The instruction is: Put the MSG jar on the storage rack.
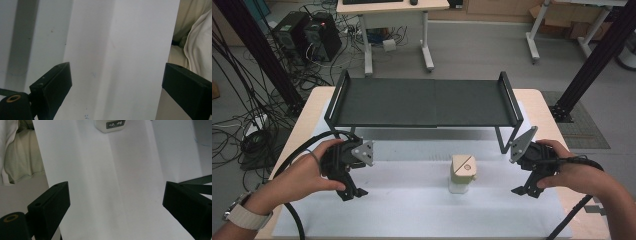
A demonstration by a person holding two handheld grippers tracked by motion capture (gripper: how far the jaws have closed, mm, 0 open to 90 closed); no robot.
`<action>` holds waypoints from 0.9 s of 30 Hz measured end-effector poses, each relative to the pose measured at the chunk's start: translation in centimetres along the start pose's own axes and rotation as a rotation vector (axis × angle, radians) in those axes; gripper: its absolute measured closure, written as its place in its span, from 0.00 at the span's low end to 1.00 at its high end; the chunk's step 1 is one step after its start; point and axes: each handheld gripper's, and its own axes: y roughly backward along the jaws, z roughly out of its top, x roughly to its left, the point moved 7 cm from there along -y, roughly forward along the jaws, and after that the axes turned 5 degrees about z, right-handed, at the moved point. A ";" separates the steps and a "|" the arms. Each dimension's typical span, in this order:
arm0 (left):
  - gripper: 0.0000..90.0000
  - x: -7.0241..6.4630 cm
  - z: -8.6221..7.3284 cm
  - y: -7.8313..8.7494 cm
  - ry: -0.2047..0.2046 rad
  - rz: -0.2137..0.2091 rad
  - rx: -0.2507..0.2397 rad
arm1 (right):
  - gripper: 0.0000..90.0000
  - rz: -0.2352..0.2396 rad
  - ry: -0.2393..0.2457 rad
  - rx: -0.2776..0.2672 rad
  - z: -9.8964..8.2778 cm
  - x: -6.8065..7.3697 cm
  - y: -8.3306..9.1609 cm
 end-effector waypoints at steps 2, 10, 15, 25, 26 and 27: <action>0.10 0.1 0.0 0.0 -0.003 0.001 0.001 | 0.08 -0.001 0.003 0.001 0.1 0.1 0.0; 0.10 0.1 -0.1 -0.2 0.008 0.006 -0.019 | 0.06 -0.011 0.007 -0.009 0.8 0.1 0.4; 0.10 0.0 0.1 -0.3 0.001 0.000 -0.013 | 0.06 -0.008 0.026 -0.009 1.6 0.3 1.0; 0.10 0.2 0.1 -0.6 -0.004 -0.004 -0.014 | 0.05 -0.013 0.091 -0.043 4.4 0.4 2.2; 0.10 0.3 0.2 -0.6 -0.009 -0.003 -0.008 | 0.05 -0.012 0.105 -0.038 5.1 0.3 2.2; 0.10 0.2 0.1 -0.6 -0.007 -0.001 -0.008 | 0.05 -0.013 0.111 -0.038 5.4 0.3 2.2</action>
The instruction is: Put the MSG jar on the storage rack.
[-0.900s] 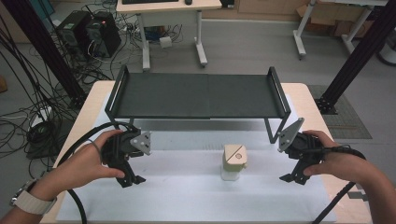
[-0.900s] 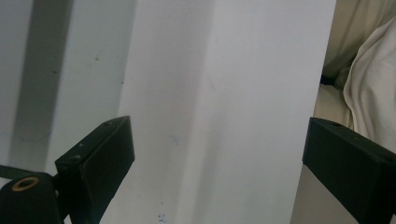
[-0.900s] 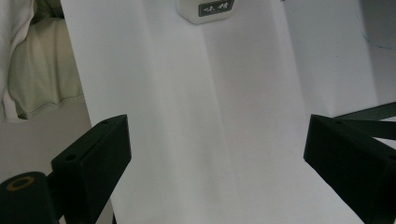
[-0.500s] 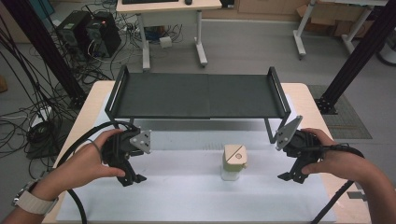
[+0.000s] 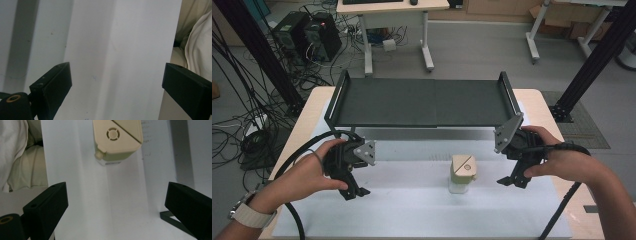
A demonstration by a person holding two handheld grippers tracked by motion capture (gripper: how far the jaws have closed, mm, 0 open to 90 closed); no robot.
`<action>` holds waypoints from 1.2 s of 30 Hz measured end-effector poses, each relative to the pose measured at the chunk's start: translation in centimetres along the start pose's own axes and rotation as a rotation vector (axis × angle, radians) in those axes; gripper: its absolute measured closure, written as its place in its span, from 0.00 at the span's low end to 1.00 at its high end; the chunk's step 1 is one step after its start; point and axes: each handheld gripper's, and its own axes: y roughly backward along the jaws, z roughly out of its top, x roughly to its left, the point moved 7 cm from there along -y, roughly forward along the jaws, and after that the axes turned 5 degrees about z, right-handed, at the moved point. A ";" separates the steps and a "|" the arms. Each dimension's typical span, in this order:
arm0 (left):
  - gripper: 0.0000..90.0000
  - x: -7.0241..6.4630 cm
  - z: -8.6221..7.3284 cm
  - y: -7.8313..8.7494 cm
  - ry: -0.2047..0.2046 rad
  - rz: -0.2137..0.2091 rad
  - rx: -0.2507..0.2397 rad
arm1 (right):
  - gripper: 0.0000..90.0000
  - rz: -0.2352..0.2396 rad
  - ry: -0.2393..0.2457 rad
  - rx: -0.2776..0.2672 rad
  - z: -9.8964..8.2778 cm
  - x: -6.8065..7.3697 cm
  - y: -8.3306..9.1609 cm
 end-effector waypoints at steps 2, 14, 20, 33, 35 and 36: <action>0.10 0.0 0.0 0.0 0.003 0.002 0.000 | 0.05 0.000 0.007 0.004 0.4 -0.1 0.0; 0.10 -0.2 0.2 -0.3 -0.002 0.002 -0.014 | 0.06 0.005 0.047 0.014 3.4 -1.1 -1.1; 0.10 -0.1 0.3 -0.5 -0.007 -0.001 -0.015 | 0.06 0.018 0.074 0.019 4.4 -1.3 -2.1; 0.10 -0.1 0.4 -0.7 -0.010 -0.006 -0.020 | 0.06 0.068 0.096 0.067 5.9 -2.4 -5.0; 0.10 0.0 0.3 -0.8 -0.006 -0.006 -0.021 | 0.06 0.067 0.098 0.075 6.1 -2.4 -5.2; 0.10 0.0 0.3 -0.8 -0.007 -0.005 -0.022 | 0.06 0.066 0.099 0.082 6.2 -2.4 -5.4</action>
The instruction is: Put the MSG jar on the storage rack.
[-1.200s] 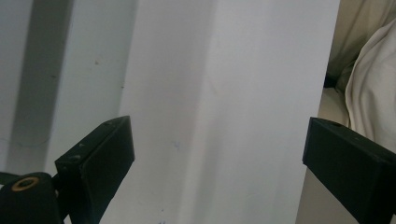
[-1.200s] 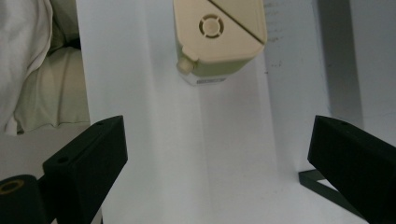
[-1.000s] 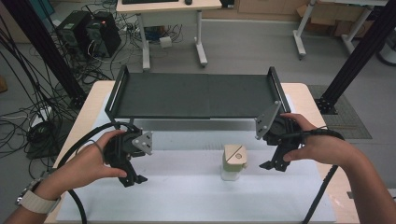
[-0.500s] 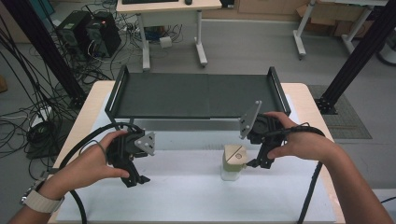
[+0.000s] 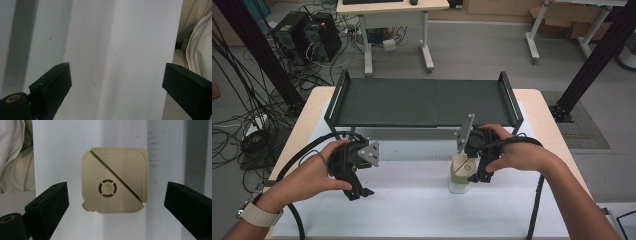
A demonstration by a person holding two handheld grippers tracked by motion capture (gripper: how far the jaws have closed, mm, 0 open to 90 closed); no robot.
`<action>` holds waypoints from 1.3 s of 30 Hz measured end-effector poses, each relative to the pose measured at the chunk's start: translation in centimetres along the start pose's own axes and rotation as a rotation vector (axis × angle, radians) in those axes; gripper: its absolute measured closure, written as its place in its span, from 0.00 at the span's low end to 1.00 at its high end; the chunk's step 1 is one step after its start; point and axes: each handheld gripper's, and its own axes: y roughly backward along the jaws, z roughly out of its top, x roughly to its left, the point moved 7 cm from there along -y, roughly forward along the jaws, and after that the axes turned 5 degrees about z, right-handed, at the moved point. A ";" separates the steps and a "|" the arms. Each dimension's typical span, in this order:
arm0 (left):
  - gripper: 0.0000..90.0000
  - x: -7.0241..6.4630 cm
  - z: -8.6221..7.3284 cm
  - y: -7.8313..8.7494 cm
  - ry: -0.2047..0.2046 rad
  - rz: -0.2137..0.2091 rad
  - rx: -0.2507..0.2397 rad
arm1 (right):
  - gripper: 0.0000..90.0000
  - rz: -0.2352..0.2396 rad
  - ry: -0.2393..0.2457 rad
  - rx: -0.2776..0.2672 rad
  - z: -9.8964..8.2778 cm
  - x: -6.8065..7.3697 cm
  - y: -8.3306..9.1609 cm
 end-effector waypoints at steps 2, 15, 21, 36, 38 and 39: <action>0.10 0.0 0.0 0.0 0.001 -0.001 -0.001 | 0.06 0.003 0.000 0.005 0.2 -0.1 -0.2; 0.10 -0.1 -0.1 -0.2 0.005 -0.002 -0.004 | 0.06 0.030 -0.001 0.056 1.0 -0.7 -2.4; 0.10 0.0 -0.1 -0.3 0.006 -0.003 -0.008 | 0.06 0.026 0.006 0.060 1.3 -0.7 -2.7; 0.10 0.1 -0.3 -0.3 0.010 -0.010 -0.017 | 0.07 0.037 0.004 0.096 1.8 -0.8 -4.5; 0.10 0.0 -0.3 -0.3 0.015 -0.010 -0.016 | 0.07 0.036 0.000 0.104 1.9 -0.7 -4.6; 0.10 0.1 -0.4 -0.3 0.012 -0.009 -0.016 | 0.07 0.036 0.007 0.101 1.9 -0.8 -4.6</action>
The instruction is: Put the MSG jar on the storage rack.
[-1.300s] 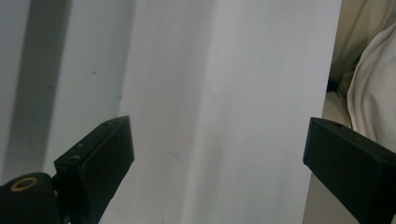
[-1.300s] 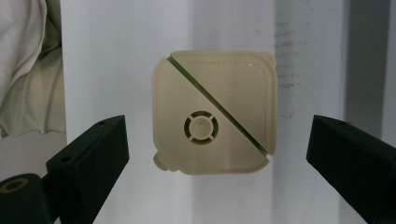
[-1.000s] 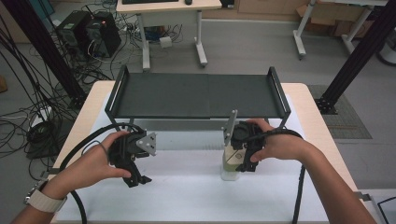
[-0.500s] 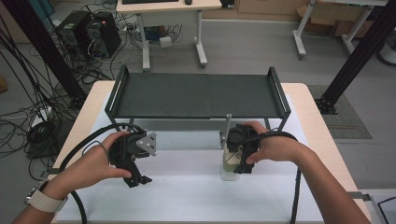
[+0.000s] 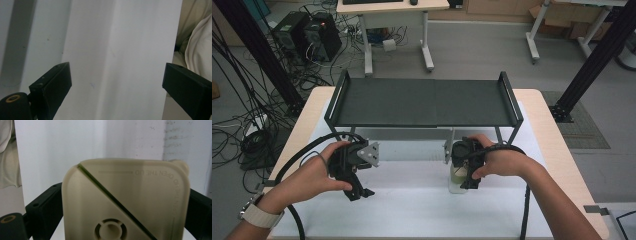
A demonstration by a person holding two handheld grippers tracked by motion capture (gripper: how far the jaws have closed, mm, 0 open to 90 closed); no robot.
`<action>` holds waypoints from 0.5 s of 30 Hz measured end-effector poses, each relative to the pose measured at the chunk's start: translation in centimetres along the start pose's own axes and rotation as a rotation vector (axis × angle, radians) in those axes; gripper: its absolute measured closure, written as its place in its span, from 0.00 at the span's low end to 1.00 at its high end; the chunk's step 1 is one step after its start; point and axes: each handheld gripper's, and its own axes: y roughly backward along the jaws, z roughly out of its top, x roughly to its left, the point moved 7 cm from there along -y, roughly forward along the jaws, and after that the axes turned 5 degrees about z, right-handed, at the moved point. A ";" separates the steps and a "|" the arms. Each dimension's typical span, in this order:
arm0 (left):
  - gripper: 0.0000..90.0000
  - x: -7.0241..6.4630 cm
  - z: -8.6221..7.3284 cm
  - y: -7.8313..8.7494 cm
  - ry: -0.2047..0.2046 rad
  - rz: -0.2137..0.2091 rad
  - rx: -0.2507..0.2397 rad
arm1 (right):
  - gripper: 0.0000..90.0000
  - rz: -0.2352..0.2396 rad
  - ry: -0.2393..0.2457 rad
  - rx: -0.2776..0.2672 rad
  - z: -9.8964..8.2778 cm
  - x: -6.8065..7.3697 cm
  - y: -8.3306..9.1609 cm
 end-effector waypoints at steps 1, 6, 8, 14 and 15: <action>0.10 0.0 0.0 0.0 0.001 0.000 0.000 | 0.07 0.001 -0.001 0.005 0.1 0.0 0.0; 0.10 -0.1 -0.1 0.0 0.003 -0.002 -0.004 | 0.07 -0.006 -0.002 0.037 0.6 0.0 -0.6; 0.10 -0.1 -0.2 0.1 0.007 -0.003 -0.009 | 0.07 -0.009 0.001 0.043 0.6 0.0 -0.7; 0.10 0.1 -0.3 0.1 0.009 -0.007 -0.013 | 0.08 0.004 -0.006 0.036 0.6 -0.1 -1.1; 0.10 0.1 -0.3 0.1 0.009 -0.007 -0.013 | 0.08 0.004 -0.006 0.036 0.6 -0.1 -1.1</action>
